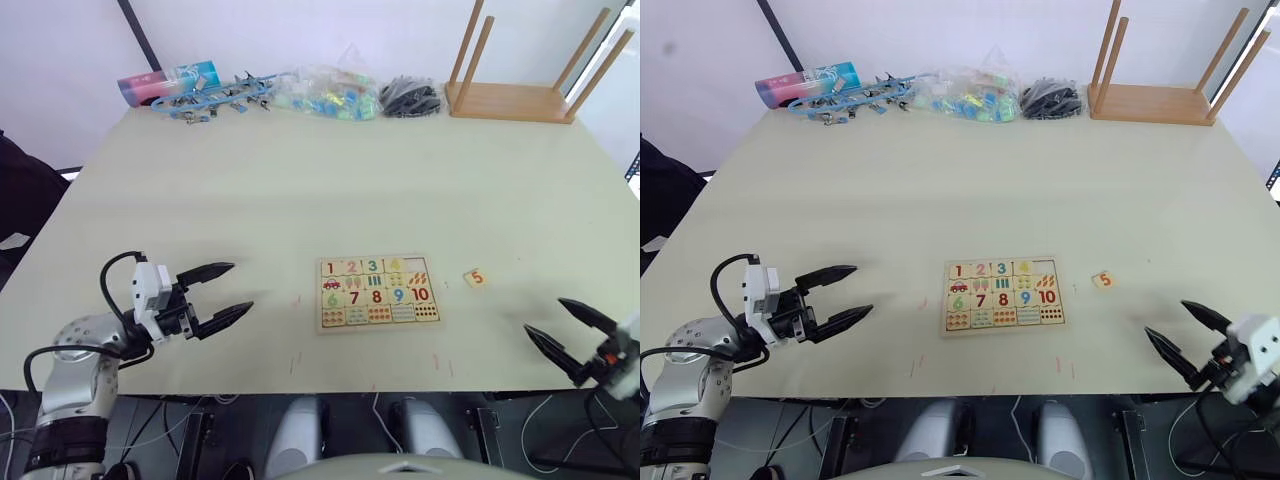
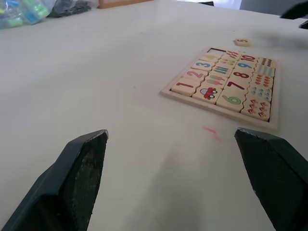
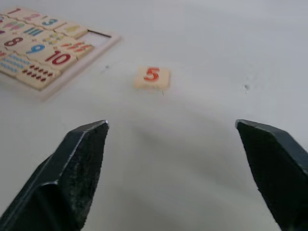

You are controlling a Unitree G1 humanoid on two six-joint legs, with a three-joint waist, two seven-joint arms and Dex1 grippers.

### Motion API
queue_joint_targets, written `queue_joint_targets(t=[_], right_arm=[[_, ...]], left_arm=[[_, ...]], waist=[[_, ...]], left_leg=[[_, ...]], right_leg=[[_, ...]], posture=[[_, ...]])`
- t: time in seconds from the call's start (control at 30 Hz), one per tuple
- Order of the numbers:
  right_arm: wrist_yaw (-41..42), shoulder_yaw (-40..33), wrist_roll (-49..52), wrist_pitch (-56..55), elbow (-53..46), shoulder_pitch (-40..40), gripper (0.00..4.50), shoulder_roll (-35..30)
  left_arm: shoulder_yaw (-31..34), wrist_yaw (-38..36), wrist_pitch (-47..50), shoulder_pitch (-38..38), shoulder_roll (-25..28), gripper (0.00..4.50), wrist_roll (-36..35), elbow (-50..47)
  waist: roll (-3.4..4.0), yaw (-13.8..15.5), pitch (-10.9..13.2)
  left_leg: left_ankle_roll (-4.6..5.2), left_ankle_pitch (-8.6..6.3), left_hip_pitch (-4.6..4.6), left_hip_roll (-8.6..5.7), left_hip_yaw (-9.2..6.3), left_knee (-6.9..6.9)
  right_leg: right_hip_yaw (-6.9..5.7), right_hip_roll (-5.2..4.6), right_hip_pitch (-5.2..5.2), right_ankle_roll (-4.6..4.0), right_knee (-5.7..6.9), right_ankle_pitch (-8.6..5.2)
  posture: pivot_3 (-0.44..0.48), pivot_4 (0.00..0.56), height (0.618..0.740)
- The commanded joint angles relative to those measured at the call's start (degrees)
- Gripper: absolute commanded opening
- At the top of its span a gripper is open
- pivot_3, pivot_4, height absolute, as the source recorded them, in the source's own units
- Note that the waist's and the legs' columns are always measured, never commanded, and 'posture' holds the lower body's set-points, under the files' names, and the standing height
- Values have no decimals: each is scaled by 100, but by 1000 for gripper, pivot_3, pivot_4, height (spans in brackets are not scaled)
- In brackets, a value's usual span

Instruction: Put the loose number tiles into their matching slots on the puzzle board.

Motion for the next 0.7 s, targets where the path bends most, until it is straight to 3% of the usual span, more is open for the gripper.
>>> queue_joint_targets(t=[0.03,0.7], right_arm=[[162,-175,127,-377,157,26,4465,13],[363,-76,195,-654,587,-141,4465,-53]], left_arm=[[259,6,2,76,103,4500,-107,-82],[228,-100,-11,66,164,4500,-15,-77]], waist=[[0,-7,0],[0,8,-1]], left_leg=[[0,0,1,1,0,0],[-1,-1,1,-2,-1,-3]], right_leg=[[0,0,1,0,0,0],[-9,-49,1,-3,0,-1]], posture=[[0,150,740],[0,150,740]])
